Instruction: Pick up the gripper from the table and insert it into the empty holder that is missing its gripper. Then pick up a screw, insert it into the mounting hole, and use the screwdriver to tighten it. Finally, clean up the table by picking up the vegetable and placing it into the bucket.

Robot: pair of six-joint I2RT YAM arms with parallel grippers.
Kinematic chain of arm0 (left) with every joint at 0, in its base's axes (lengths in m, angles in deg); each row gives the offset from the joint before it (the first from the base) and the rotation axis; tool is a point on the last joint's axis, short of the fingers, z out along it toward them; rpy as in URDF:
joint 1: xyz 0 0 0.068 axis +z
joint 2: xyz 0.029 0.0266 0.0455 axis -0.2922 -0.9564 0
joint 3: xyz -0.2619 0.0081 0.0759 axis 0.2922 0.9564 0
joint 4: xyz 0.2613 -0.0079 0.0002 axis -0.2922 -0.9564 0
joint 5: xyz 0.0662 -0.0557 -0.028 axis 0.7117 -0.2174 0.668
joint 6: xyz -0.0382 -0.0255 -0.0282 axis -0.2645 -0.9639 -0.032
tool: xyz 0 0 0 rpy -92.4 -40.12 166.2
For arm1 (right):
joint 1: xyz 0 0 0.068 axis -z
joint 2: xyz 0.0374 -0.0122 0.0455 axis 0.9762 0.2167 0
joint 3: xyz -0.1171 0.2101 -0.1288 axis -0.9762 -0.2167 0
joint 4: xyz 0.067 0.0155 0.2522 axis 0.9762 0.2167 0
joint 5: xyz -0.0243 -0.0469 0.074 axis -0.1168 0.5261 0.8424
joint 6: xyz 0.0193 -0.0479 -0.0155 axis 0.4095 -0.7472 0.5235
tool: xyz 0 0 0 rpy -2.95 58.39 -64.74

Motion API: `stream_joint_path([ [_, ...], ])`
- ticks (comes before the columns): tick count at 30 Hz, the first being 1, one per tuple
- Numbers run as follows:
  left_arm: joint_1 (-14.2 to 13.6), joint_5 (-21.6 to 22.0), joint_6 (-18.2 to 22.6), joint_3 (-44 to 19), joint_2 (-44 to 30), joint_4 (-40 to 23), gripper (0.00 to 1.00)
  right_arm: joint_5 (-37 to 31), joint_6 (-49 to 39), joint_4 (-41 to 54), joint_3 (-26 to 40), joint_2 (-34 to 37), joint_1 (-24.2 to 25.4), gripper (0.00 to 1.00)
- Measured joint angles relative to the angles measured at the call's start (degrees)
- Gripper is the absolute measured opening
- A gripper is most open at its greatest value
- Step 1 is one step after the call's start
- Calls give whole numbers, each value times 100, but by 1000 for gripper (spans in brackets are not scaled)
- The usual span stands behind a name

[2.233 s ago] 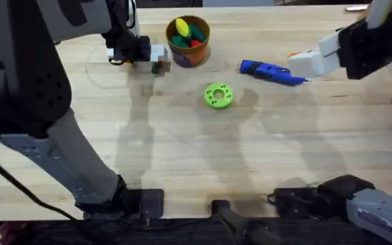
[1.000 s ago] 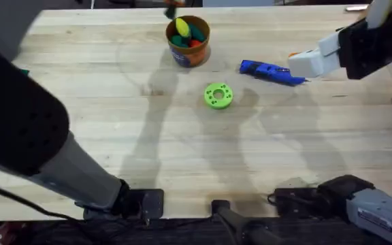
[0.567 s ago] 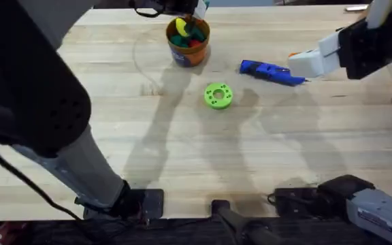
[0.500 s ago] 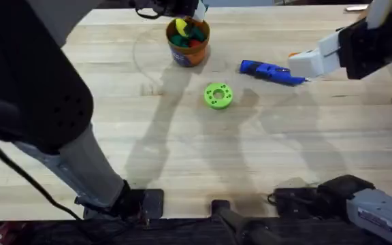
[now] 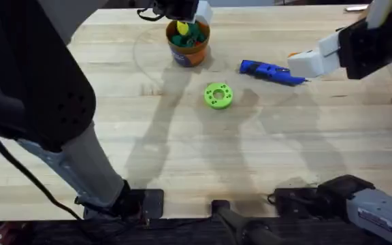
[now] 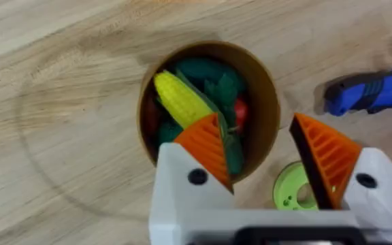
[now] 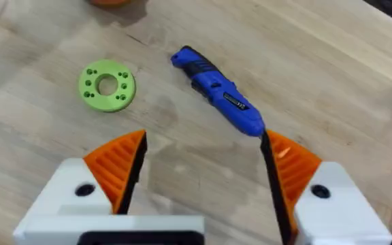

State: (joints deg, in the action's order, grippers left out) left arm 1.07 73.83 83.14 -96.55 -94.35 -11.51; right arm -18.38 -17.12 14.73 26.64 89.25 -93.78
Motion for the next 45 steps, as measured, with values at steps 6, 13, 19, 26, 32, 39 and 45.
stream_joint_path([
  [6, 0, 3, 0, 0, 0, 0, 637, 0, 0, 0, 0, 0, -2, 976],
  [13, 0, 23, 7, 0, 0, 0, 807, 2, 0, 0, 0, 0, 0, 976],
  [19, 0, 23, 2, 0, 0, 0, 904, 2, 0, 0, 0, 0, -2, 976],
  [26, 0, 23, 2, 0, 0, -2, 909, 2, 0, 0, 0, 0, 0, 976],
  [32, 0, 23, 2, 0, 0, 0, 907, 2, 0, 0, 0, 0, -2, 976],
  [39, 0, 23, 2, 0, 0, 0, 909, 2, 2, 0, 0, 0, 0, 976],
  [45, 0, 23, 2, 0, 0, 0, 909, 2, 2, 0, 0, 0, 0, 976],
])
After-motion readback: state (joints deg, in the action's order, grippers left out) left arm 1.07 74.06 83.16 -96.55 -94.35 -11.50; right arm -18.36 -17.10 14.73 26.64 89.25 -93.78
